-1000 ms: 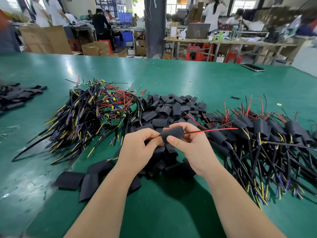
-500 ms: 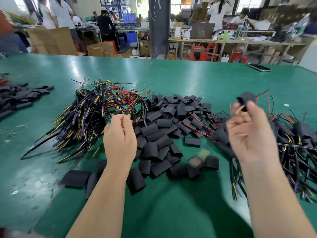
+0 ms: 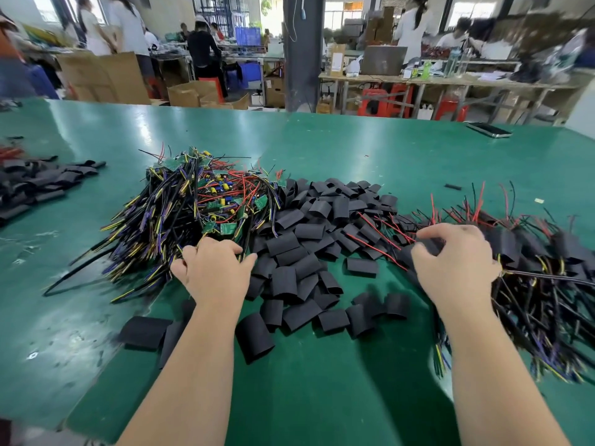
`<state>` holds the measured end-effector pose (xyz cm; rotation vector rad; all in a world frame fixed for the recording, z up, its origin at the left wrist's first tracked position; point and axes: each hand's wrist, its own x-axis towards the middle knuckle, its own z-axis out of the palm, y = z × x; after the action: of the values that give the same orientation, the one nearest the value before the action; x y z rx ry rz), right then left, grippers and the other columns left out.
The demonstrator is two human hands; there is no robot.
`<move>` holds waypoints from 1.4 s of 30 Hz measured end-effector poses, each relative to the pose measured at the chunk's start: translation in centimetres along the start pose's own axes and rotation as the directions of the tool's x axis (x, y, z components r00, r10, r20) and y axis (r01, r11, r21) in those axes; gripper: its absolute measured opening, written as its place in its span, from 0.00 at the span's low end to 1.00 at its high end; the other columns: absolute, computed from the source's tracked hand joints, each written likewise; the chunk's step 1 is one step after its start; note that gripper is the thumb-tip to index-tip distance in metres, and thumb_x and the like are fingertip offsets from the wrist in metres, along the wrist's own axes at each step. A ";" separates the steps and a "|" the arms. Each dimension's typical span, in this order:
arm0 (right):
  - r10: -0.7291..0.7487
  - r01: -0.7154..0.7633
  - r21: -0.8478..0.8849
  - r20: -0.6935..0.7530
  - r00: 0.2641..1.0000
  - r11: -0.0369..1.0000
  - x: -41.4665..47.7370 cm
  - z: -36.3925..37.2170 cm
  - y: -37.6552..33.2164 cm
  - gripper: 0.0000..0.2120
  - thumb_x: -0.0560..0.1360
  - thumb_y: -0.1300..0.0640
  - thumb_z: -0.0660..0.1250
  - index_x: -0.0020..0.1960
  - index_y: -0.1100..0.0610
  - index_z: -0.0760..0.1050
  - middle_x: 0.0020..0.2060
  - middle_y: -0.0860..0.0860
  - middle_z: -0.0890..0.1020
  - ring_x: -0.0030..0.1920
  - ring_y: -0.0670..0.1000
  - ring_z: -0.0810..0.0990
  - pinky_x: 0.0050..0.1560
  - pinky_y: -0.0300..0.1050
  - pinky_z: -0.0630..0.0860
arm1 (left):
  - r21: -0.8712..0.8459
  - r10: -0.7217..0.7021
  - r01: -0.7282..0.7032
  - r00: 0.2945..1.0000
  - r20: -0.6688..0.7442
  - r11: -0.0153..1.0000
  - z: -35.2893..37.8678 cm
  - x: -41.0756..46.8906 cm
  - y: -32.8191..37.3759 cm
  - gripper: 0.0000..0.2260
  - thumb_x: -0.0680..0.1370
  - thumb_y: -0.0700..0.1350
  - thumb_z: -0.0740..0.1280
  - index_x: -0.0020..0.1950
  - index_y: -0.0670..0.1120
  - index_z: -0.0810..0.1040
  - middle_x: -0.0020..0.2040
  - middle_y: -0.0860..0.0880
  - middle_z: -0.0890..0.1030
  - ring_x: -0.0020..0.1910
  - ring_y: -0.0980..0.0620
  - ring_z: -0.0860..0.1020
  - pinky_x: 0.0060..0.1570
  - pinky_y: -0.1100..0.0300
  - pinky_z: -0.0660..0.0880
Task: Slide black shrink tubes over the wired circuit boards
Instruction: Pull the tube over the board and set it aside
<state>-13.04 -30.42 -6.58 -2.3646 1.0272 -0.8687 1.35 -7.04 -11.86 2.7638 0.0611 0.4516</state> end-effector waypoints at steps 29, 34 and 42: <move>-0.059 -0.215 0.654 0.370 0.927 0.725 -2.5 2.3 -2.4 0.10 0.73 0.68 0.66 0.44 0.55 0.82 0.34 0.49 0.82 0.29 0.41 0.74 0.34 0.32 0.70 | -0.961 0.005 -0.196 0.980 -0.199 0.193 -2.9 0.0 0.6 0.08 0.80 0.44 0.57 0.44 0.51 0.74 0.30 0.56 0.79 0.33 0.60 0.72 0.37 0.69 0.69; -0.419 -0.666 0.731 0.657 0.627 0.148 -3.7 2.6 -3.4 0.30 0.66 0.73 0.69 0.64 0.53 0.76 0.55 0.56 0.82 0.40 0.49 0.79 0.39 0.38 0.74 | -0.949 0.258 -0.218 0.953 -0.157 0.226 -2.5 -0.6 0.9 0.09 0.80 0.42 0.58 0.42 0.48 0.76 0.31 0.54 0.79 0.32 0.60 0.74 0.38 0.70 0.70; -0.318 -0.549 0.834 0.508 0.800 -0.049 -2.7 2.1 -3.4 0.14 0.65 0.66 0.69 0.47 0.55 0.85 0.38 0.55 0.84 0.40 0.50 0.85 0.38 0.34 0.78 | -0.759 0.220 -0.270 0.961 -0.170 0.592 -2.8 -1.0 0.8 0.11 0.79 0.44 0.60 0.39 0.47 0.77 0.34 0.53 0.78 0.36 0.55 0.74 0.44 0.60 0.66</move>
<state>-11.43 -25.94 -7.12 -0.9095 0.0433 -0.3806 -0.51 -6.96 -9.37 1.8787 -0.4216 0.4804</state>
